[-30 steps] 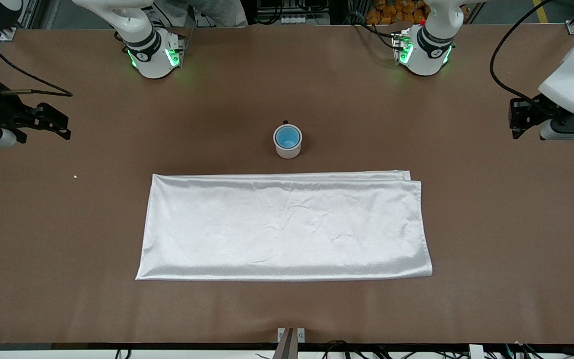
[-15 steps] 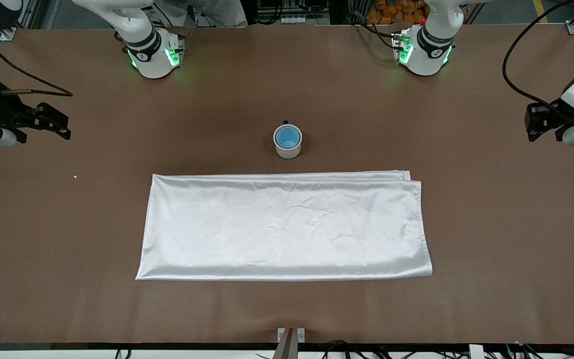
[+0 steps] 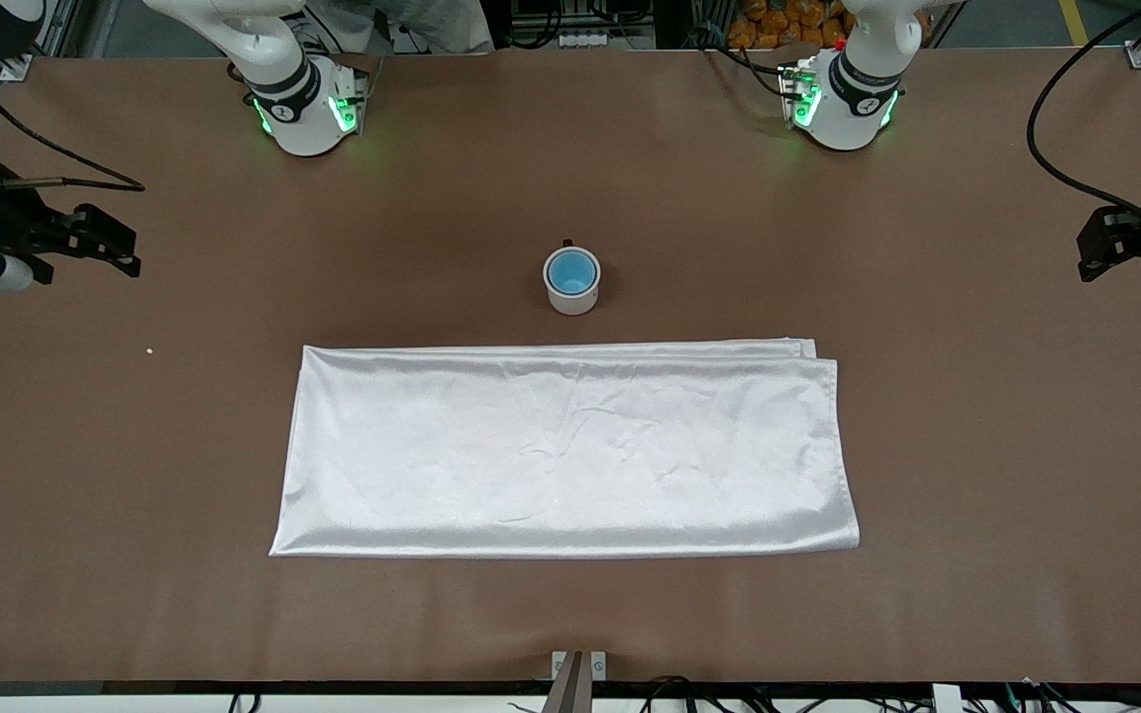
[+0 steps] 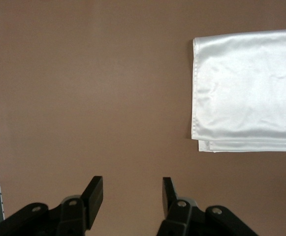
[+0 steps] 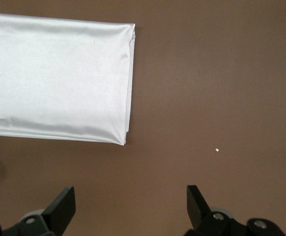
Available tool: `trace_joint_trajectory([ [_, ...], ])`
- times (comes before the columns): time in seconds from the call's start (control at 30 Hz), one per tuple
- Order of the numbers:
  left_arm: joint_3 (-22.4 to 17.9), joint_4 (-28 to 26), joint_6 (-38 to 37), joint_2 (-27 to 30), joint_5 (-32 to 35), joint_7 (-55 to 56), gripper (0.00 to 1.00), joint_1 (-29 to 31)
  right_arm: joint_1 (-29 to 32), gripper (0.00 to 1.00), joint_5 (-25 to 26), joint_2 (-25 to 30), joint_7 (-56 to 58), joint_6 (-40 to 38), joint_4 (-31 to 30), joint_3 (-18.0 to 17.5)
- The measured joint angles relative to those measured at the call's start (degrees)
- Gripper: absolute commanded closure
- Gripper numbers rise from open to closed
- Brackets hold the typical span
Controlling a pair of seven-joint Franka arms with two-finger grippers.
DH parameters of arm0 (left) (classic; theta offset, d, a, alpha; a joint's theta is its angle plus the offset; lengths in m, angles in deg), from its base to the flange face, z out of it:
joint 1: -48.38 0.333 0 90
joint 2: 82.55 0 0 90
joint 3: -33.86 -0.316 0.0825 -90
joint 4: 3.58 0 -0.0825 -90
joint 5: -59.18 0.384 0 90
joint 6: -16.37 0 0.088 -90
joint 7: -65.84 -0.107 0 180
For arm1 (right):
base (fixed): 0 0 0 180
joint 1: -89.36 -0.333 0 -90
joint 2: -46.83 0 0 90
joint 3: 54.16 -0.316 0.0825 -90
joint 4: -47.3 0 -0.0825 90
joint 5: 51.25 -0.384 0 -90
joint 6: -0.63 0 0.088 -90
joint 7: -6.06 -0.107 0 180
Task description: Place blue cup into white mug on table
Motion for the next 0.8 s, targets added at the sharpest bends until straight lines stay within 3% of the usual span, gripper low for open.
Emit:
trace_joint_trajectory([
  [0.2, 0.27, 0.00, 0.00, 0.00, 0.00, 0.08, 0.20, -0.01, 0.02, 0.00, 0.01, 0.00, 0.00, -0.01, 0.00, 0.03],
  [0.3, 0.30, 0.02, 0.01, 0.00, 0.00, 0.09, 0.01, -0.01, 0.05, 0.00, 0.02, 0.00, 0.00, -0.01, 0.00, 0.05],
  [0.8, 0.29, 0.20, 0.59, 0.08, -2.10, 0.10, 0.00, 0.28, 0.06, 0.00, 0.03, 0.00, 0.00, -0.01, 0.00, 0.09],
])
